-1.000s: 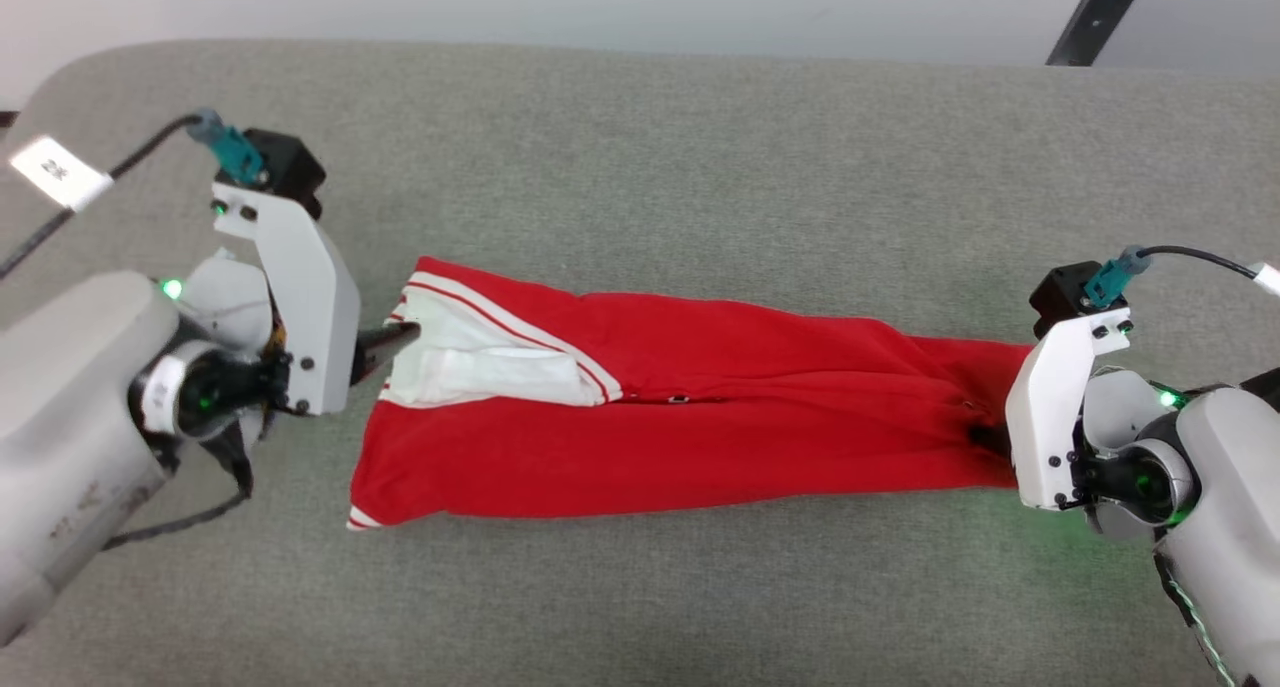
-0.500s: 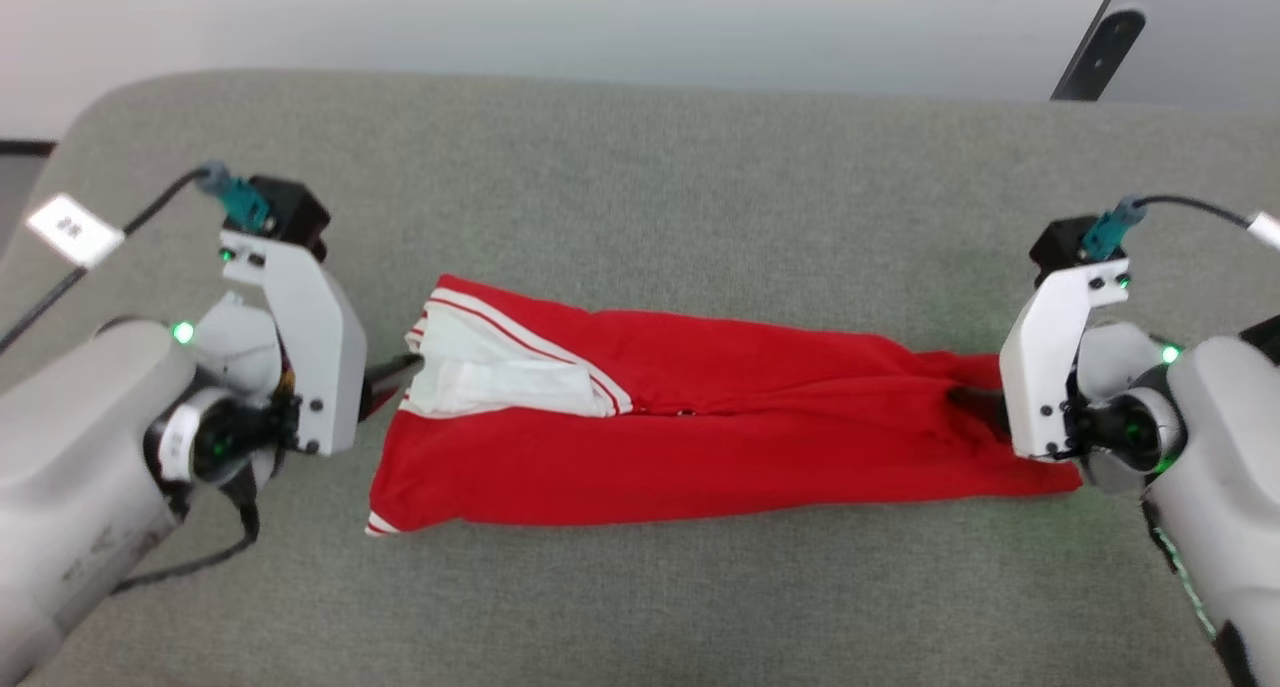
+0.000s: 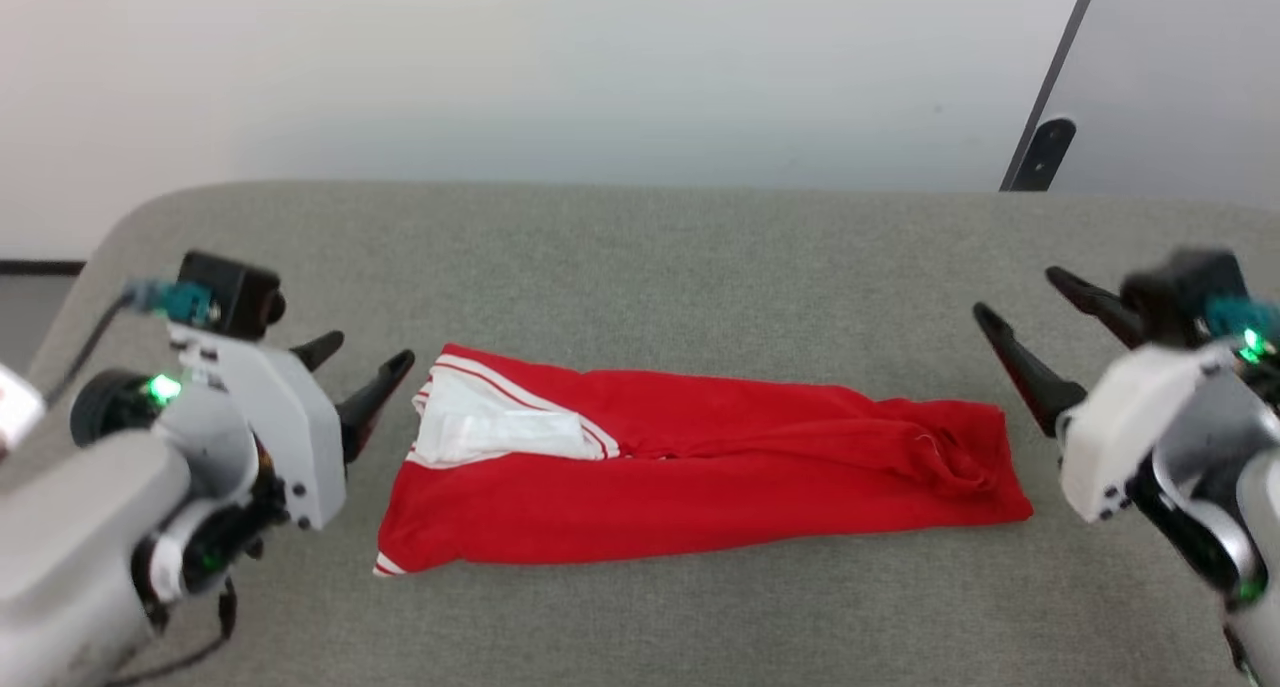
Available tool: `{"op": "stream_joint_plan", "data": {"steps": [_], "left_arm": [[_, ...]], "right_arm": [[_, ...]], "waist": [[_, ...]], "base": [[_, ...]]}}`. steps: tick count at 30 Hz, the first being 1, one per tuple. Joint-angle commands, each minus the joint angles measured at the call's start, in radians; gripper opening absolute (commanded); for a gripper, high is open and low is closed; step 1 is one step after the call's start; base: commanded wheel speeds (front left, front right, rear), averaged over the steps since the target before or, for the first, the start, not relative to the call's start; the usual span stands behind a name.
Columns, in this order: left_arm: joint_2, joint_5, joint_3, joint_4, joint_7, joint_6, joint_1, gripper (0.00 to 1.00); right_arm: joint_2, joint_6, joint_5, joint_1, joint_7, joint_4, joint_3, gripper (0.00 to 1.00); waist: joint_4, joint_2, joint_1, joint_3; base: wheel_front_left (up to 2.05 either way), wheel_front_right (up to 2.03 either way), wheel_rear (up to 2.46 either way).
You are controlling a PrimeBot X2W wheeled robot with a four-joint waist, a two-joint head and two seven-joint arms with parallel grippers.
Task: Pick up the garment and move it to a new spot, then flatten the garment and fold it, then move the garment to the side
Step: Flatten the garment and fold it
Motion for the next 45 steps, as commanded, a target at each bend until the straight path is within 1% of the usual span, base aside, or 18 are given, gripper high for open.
{"op": "stream_joint_plan", "data": {"steps": [1, 4, 8, 10, 13, 15, 17, 20, 22, 25, 30, 35, 37, 41, 45], "left_arm": [[0.005, 0.023, 0.005, -0.018, -0.047, 0.006, 0.031, 1.0], [0.018, 0.05, 0.018, -0.052, -0.166, 0.028, 0.081, 1.0], [0.022, 0.08, 0.04, -0.085, -0.327, 0.069, 0.154, 1.0], [0.017, 0.096, 0.062, -0.099, -0.378, 0.097, 0.189, 1.0], [0.0, 0.13, 0.123, -0.136, -0.405, 0.149, 0.263, 1.0], [-0.033, 0.174, 0.217, -0.181, -0.407, 0.185, 0.321, 1.0], [-0.063, 0.227, 0.303, -0.217, -0.406, 0.216, 0.415, 1.0], [-0.11, 0.324, 0.433, -0.257, -0.407, 0.224, 0.534, 1.0], [-0.145, 0.381, 0.499, -0.274, -0.407, 0.206, 0.612, 1.0], [-0.182, 0.454, 0.604, -0.276, -0.407, 0.184, 0.706, 1.0], [-0.286, 0.572, 0.776, -0.303, -0.406, 0.12, 0.838, 1.0], [-0.403, 0.672, 0.925, -0.309, -0.406, 0.049, 0.948, 1.0], [-0.447, 0.7, 0.961, -0.306, -0.406, 0.012, 0.971, 1.0], [-0.517, 0.752, 0.994, -0.278, -0.406, -0.053, 0.985, 1.0], [-0.561, 0.791, 1.027, -0.247, -0.406, -0.102, 0.986, 1.0]], "right_arm": [[-0.004, -0.001, -0.037, 0.035, -0.076, -0.016, -0.019, 1.0], [0.016, -0.001, -0.111, 0.115, -0.248, -0.039, -0.049, 1.0], [0.062, -0.001, -0.203, 0.215, -0.413, -0.048, -0.094, 1.0], [0.094, -0.001, -0.239, 0.263, -0.474, -0.049, -0.118, 1.0], [0.143, -0.001, -0.29, 0.337, -0.544, -0.05, -0.158, 1.0], [0.167, -0.001, -0.323, 0.381, -0.566, -0.042, -0.19, 1.0], [0.198, -0.001, -0.34, 0.417, -0.581, -0.038, -0.209, 1.0], [0.228, -0.001, -0.366, 0.461, -0.598, -0.036, -0.24, 1.0], [0.252, -0.001, -0.371, 0.487, -0.607, -0.038, -0.26, 1.0], [0.267, -0.001, -0.387, 0.507, -0.617, -0.044, -0.27, 1.0], [0.292, -0.001, -0.401, 0.542, -0.623, -0.053, -0.306, 1.0], [0.301, -0.001, -0.405, 0.565, -0.626, -0.055, -0.324, 1.0], [0.3, -0.001, -0.411, 0.566, -0.627, -0.055, -0.331, 1.0], [0.298, -0.001, -0.412, 0.568, -0.628, -0.053, -0.33, 1.0], [0.303, -0.001, -0.404, 0.559, -0.628, -0.048, -0.322, 1.0]], "waist": [[-0.009, 0.0, 0.0, -0.024], [-0.009, 0.0, 0.0, -0.032], [-0.006, 0.0, 0.0, -0.043], [-0.002, 0.0, 0.0, -0.049], [0.008, 0.0, 0.0, -0.062], [0.017, 0.0, 0.0, -0.068], [0.025, 0.0, 0.0, -0.072], [0.039, 0.0, 0.0, -0.074], [0.048, 0.0, 0.0, -0.076], [0.052, 0.0, 0.0, -0.078], [0.048, 0.0, 0.0, -0.078], [0.021, 0.0, 0.0, -0.08], [0.006, 0.0, 0.0, -0.079], [-0.023, 0.0, 0.0, -0.073], [-0.051, 0.0, 0.0, -0.066]], "base": [[0.0, 0.0, 0.0], [0.0, 0.0, 0.0], [0.0, 0.0, 0.0], [0.0, 0.0, 0.0], [0.0, 0.0, 0.0], [0.0, 0.0, 0.0], [0.0, 0.0, 0.0], [0.0, 0.0, 0.0], [0.0, 0.0, 0.0], [0.0, 0.0, 0.0], [0.0, 0.0, 0.0], [0.0, 0.0, 0.0], [0.0, 0.0, 0.0], [0.0, 0.0, 0.0], [0.0, 0.0, 0.0]]}}
